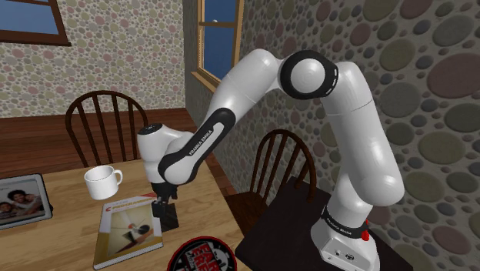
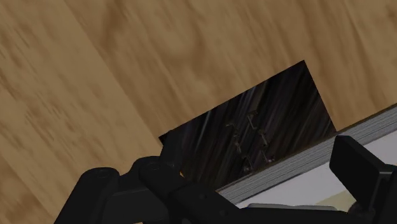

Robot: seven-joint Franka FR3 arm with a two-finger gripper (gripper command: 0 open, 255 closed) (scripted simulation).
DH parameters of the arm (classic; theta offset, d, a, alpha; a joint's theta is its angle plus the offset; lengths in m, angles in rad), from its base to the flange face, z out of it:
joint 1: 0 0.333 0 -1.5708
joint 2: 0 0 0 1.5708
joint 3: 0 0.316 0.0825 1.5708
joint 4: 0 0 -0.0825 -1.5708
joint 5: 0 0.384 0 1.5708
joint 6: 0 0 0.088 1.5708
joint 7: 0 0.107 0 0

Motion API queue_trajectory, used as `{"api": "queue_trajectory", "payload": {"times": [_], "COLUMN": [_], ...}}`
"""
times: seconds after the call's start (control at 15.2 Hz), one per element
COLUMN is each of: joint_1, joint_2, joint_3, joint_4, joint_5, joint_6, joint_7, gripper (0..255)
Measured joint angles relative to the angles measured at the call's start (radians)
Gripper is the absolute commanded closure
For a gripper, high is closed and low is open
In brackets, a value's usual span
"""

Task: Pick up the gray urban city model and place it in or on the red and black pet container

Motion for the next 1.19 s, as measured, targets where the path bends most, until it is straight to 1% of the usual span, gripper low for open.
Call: {"api": "queue_trajectory", "payload": {"times": [0.33, 0.73, 0.79, 1.19], "joint_1": [0.010, 0.010, 0.010, 0.011], "joint_2": [0.055, 0.060, 0.060, 0.060], "joint_3": [-0.016, -0.018, -0.018, -0.017], "joint_4": [0.005, 0.006, 0.006, 0.004], "joint_5": [-0.020, -0.021, -0.021, -0.021], "joint_6": [0.048, 0.053, 0.053, 0.051], "joint_7": [0.012, 0.013, 0.013, 0.012], "gripper": [0, 0, 255, 255]}}
